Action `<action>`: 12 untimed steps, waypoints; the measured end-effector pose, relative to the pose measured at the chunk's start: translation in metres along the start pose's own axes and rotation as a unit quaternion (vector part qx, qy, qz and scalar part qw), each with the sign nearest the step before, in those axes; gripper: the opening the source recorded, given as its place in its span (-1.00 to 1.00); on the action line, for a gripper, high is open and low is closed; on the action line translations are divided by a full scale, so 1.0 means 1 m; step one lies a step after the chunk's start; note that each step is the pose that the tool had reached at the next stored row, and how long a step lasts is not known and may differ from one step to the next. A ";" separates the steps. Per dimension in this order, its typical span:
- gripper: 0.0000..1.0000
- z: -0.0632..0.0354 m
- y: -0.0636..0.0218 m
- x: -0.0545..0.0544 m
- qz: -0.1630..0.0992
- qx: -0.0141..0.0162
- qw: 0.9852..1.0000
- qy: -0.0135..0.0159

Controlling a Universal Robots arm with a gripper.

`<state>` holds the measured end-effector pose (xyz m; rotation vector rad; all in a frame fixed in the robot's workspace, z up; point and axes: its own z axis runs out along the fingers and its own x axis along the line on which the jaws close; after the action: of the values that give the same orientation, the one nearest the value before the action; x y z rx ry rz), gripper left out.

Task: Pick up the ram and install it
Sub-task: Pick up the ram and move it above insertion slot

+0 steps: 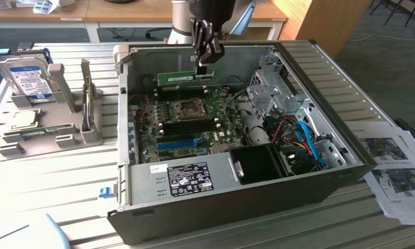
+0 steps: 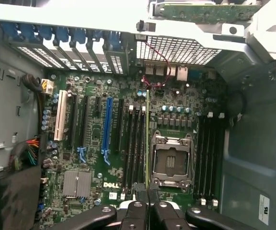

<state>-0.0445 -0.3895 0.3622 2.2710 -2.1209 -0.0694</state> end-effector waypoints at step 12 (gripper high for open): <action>-0.78 0.0176 -0.0010 0.000 0.000 0.000 1.000 0.000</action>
<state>-0.0445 -0.3895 0.3446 2.2710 -2.1210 -0.0691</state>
